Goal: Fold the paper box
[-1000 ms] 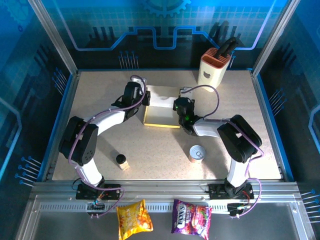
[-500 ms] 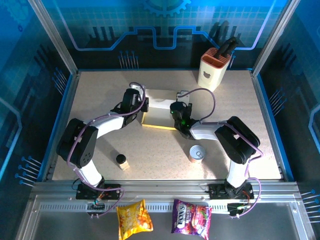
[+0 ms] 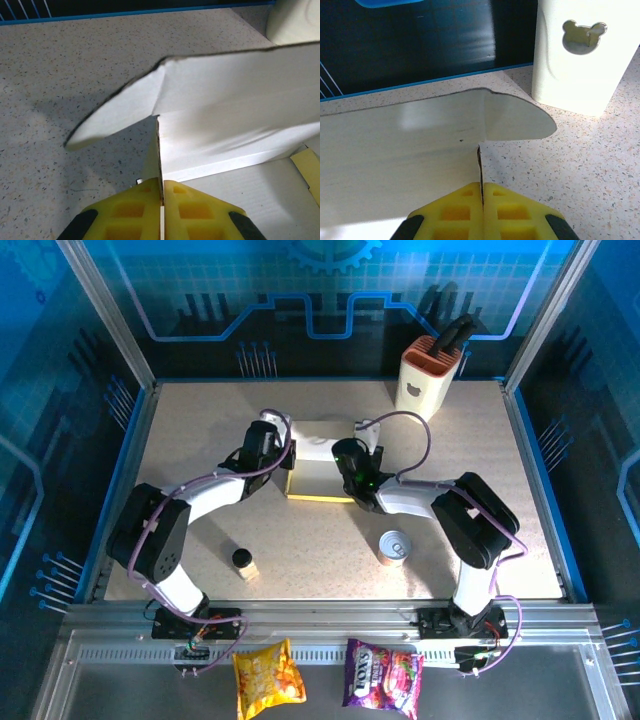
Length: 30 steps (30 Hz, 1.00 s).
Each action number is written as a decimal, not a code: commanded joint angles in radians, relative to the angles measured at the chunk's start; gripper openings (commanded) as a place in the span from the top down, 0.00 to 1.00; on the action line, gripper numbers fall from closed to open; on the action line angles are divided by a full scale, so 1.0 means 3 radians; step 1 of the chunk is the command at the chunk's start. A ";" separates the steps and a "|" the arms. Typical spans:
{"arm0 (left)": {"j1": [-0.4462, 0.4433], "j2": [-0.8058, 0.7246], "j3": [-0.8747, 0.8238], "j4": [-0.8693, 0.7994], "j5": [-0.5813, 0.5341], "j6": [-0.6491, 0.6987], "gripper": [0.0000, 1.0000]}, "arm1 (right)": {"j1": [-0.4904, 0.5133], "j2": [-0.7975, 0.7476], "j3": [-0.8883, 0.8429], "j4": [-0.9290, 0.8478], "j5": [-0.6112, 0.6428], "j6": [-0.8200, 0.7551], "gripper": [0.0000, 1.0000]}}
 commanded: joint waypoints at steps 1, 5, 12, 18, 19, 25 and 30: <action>-0.0075 -0.0103 -0.0120 -0.0041 0.0130 0.0090 0.91 | 0.0148 0.0031 -0.0057 0.0102 0.0021 0.0048 1.00; -0.0078 -0.0163 -0.0229 0.0027 0.0129 0.0064 0.89 | 0.0234 0.0058 -0.0236 0.0473 0.0085 -0.0210 1.00; -0.0089 -0.0267 -0.0408 0.0039 0.0069 -0.0003 0.85 | 0.0365 0.0108 -0.0425 0.0952 0.0188 -0.0528 1.00; -0.0096 -0.0385 -0.0584 0.0022 -0.0066 -0.0092 0.80 | 0.0455 0.0136 -0.0668 0.1301 0.0254 -0.0653 1.00; -0.0096 -0.0411 -0.0612 0.0020 -0.0077 -0.0103 0.79 | 0.0472 0.0142 -0.0691 0.1356 0.0268 -0.0689 1.00; -0.0096 -0.0586 -0.0714 -0.0082 -0.0126 -0.0082 0.73 | 0.0544 0.0156 -0.0779 0.1396 0.0302 -0.0609 1.00; -0.0094 -0.0769 -0.0752 -0.0235 -0.0136 -0.0108 0.73 | 0.0585 0.0252 -0.0814 0.1485 0.0306 -0.0616 1.00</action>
